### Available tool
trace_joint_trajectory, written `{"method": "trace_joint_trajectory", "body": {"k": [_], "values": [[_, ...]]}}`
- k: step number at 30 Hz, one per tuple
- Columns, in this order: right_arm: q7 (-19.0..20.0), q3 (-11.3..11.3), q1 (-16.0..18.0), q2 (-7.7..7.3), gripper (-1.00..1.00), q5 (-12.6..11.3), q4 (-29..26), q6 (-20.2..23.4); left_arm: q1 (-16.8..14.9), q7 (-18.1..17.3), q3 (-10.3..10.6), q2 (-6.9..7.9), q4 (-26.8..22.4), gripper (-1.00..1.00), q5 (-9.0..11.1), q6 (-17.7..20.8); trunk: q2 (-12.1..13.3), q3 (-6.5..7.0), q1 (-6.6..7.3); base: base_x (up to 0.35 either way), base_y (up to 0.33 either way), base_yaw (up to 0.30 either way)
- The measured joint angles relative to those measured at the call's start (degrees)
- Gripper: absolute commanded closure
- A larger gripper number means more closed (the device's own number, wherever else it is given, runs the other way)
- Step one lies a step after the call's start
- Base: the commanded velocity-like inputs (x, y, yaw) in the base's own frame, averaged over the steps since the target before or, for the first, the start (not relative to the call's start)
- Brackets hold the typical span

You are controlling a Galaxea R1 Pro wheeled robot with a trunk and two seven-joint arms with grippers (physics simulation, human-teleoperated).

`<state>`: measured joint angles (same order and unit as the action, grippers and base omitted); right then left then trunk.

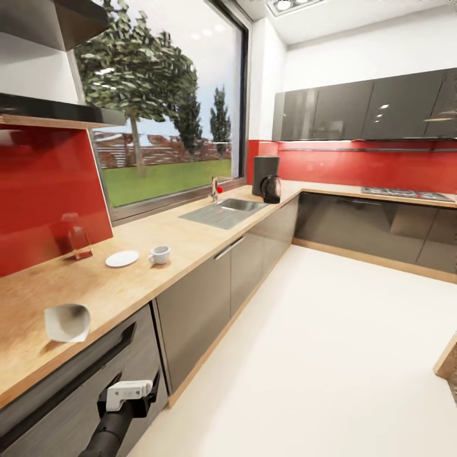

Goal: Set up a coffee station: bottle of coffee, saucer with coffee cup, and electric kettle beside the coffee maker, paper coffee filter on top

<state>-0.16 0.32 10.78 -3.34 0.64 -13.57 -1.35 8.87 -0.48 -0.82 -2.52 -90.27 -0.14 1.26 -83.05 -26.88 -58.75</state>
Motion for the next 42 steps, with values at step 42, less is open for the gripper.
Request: {"method": "trace_joint_trajectory", "body": {"k": [42], "values": [[-0.07, 0.00, 0.00, 0.00, -1.00, 0.08, 0.00, 0.00, -0.99, 0.00, -3.24, -0.57, -0.45, -1.00, 0.12, 5.41, 0.00, 0.00, 0.03, -0.064, 0.000, 0.000]]}}
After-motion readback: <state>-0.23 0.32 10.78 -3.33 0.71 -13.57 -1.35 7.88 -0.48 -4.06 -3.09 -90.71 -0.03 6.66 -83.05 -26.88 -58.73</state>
